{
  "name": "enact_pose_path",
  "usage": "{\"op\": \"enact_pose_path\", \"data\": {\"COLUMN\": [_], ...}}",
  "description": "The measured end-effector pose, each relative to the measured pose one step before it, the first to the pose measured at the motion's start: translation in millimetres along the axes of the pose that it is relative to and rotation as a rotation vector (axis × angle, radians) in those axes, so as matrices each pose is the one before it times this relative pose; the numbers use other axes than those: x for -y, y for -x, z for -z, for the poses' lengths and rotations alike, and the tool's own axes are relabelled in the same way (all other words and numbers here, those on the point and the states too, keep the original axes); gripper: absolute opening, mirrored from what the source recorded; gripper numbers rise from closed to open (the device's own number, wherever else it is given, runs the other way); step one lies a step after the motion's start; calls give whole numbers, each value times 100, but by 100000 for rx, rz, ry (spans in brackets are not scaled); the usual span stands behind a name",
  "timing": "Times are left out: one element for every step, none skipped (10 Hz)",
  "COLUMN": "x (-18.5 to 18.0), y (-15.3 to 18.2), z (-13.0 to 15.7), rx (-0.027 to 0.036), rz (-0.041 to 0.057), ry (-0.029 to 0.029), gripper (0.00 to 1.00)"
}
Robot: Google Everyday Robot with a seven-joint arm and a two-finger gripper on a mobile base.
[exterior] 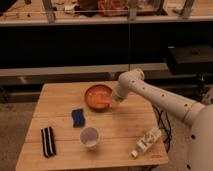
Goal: Place the pepper in the ceramic bowl
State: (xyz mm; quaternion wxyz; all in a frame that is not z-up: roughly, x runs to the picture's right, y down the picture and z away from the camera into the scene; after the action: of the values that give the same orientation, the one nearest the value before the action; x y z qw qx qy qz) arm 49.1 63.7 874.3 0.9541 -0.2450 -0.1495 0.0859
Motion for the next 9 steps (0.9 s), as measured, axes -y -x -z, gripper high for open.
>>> {"op": "enact_pose_path", "data": {"x": [78, 176, 95, 139, 62, 114, 101, 151, 74], "y": [-69, 20, 27, 146, 110, -4, -56, -35, 40], "z": [-15, 36, -48, 13, -91, 17, -46, -9, -40], "rx": [-53, -9, 3, 72, 46, -6, -80, -71, 36], "rz": [-84, -40, -28, 75, 133, 2, -71, -86, 30], "ry": [33, -71, 79, -50, 113, -69, 51, 0, 26], "gripper": [0, 0, 0, 0, 0, 0, 0, 0, 0]}}
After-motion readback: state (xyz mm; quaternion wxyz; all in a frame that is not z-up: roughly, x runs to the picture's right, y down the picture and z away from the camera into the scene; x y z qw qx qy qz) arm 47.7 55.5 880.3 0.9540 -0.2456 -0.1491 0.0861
